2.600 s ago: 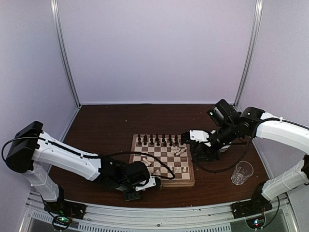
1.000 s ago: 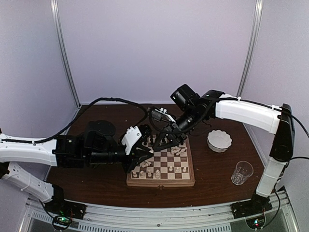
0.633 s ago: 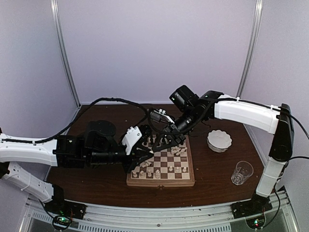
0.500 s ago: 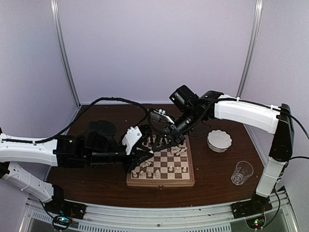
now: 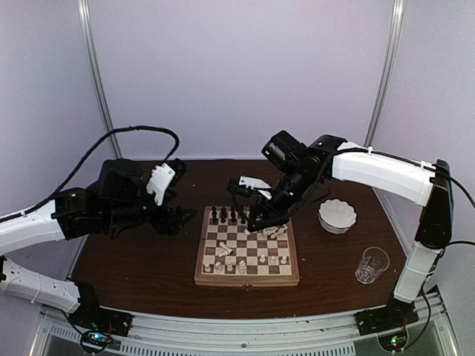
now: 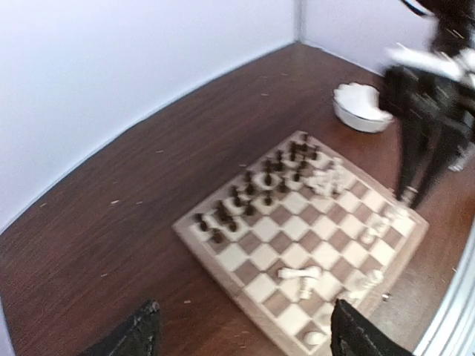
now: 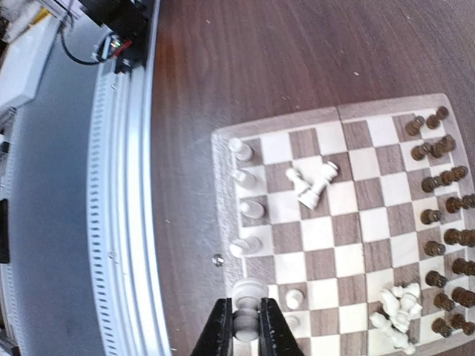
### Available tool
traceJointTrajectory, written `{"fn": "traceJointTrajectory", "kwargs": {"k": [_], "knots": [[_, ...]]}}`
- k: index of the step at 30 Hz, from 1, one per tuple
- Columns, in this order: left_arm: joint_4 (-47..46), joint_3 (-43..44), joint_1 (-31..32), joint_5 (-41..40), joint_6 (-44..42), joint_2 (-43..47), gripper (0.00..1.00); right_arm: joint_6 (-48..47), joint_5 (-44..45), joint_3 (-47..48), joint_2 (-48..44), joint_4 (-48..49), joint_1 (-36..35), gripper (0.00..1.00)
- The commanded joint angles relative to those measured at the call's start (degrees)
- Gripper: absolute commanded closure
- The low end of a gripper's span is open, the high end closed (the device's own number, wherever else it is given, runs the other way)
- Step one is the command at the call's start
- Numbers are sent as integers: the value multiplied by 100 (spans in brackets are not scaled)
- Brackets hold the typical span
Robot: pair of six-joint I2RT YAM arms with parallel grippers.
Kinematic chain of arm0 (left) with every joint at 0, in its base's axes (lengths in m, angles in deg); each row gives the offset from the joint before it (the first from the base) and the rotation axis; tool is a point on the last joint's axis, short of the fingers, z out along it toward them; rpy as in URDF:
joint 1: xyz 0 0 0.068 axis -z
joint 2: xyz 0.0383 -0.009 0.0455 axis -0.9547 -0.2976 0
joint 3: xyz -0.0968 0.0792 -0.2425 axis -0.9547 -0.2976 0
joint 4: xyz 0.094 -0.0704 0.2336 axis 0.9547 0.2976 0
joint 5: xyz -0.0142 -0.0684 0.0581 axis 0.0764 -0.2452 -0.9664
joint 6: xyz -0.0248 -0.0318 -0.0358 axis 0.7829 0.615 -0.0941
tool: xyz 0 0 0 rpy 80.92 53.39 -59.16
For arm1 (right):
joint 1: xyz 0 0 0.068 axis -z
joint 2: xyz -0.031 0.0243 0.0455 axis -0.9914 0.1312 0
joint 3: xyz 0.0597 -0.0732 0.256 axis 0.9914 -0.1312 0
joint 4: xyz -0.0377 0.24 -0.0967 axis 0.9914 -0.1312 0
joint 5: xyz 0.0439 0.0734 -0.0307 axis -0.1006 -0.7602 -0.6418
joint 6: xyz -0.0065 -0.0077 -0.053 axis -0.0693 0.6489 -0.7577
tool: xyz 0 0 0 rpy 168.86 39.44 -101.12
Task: Set up the chess pieces on the board
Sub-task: Pass from the left arm to the right, then place the pawn at e2.
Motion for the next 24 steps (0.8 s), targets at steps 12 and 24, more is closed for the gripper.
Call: {"fn": "traceJointTrajectory", "kwargs": {"k": [12, 24], "knots": [[-281, 853, -2783, 618, 0, -937, 21, -1110, 2585, 186, 895, -239, -587, 95], [-264, 546, -3250, 934, -59, -512, 21, -1189, 2974, 328, 1384, -339, -869, 95]]}}
